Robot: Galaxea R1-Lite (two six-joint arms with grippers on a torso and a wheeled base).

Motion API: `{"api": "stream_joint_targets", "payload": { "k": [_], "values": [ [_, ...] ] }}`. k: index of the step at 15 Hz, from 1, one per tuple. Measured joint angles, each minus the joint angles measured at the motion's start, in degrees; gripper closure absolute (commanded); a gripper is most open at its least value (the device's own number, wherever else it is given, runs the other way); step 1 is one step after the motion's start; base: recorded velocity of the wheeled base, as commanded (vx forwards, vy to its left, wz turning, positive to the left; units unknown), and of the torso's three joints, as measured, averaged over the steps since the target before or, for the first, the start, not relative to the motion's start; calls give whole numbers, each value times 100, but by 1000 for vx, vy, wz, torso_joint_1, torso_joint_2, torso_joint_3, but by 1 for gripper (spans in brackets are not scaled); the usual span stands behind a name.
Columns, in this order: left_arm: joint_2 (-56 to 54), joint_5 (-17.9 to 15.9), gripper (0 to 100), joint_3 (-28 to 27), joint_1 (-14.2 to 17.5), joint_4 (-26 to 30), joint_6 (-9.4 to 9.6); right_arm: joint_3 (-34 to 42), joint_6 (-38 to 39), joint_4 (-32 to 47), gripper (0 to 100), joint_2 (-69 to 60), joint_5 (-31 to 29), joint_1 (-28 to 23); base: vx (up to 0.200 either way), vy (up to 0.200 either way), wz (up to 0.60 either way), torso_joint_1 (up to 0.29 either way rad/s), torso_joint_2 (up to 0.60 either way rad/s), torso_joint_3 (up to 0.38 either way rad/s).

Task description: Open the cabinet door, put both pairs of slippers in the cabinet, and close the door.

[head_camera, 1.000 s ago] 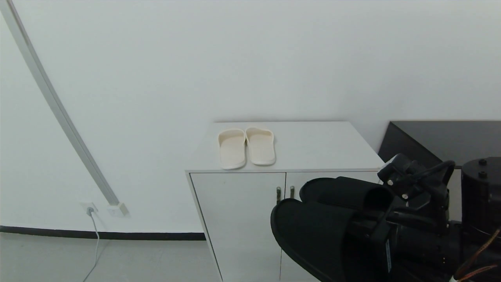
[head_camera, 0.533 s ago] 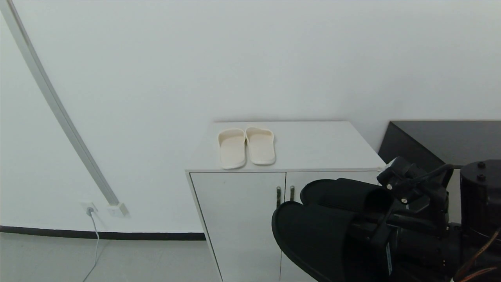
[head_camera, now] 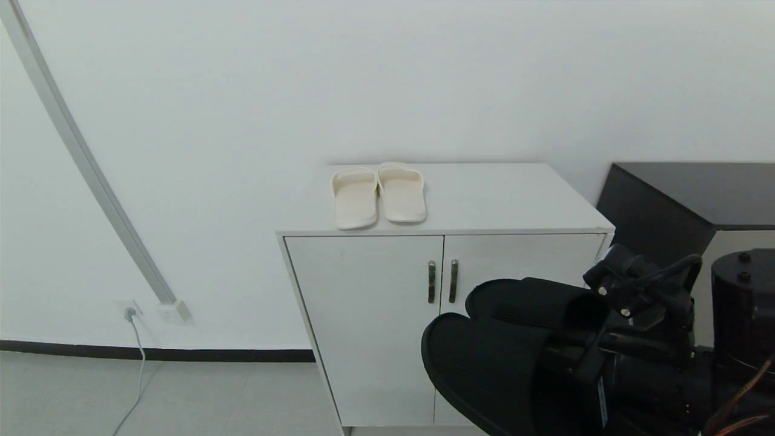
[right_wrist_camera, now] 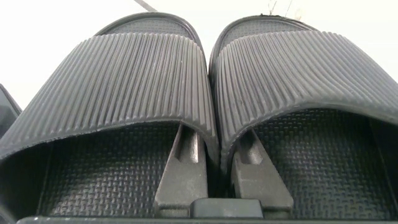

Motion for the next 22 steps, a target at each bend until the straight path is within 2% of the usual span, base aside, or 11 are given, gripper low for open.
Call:
{"api": "stream_joint_targets", "payload": {
  "k": [12, 20, 22],
  "values": [
    [0, -2, 0, 0, 5, 2, 0, 112, -7, -4, 100, 0, 13, 0, 0, 0, 0, -169, 492, 321],
    [0, -13, 0, 0, -2, 2, 6, 219, 1, -12, 100, 1, 13, -2, 0, 0, 0, -76, 453, 370],
    [0, -27, 0, 0, 0, 5, 74, 247, -10, -9, 100, 1, 7, -2, 0, 0, 0, -7, 278, 266]
  ]
}}
